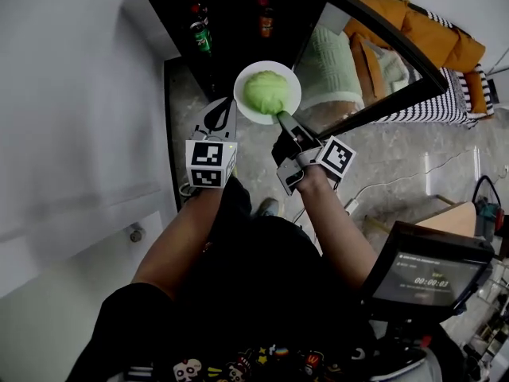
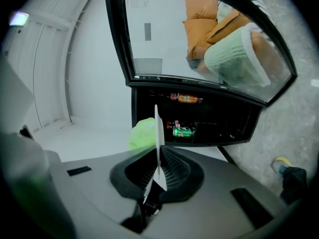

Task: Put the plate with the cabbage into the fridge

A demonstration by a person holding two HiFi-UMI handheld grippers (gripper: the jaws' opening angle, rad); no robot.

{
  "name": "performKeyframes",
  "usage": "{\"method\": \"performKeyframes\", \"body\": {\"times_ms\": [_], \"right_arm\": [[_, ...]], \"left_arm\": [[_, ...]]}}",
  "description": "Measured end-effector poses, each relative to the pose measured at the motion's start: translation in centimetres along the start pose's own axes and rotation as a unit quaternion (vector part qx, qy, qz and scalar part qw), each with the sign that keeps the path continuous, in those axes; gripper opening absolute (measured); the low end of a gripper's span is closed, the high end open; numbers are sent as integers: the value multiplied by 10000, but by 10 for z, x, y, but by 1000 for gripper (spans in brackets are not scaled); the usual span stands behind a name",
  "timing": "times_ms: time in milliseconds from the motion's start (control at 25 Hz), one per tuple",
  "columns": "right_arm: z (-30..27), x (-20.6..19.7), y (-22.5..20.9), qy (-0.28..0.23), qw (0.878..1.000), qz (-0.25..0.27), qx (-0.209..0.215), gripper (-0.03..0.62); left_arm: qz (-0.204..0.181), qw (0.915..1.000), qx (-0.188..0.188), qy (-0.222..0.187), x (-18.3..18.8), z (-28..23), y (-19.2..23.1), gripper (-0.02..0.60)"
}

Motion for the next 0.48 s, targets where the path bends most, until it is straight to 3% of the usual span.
{"method": "performKeyframes", "body": {"times_ms": [480], "right_arm": [[-76,0,-41,-470,9986,10,-237,20]], "left_arm": [[27,9989,-457,130,-3,-82,62,5]]}}
Point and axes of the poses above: the fingertips, and each gripper's own axes: z backward along the fingers, y to its left, x out of its top, the point moved 5 cm from there along z, backward along the fingers, and after that the axes turned 15 degrees about x, right-handed, at the moved point
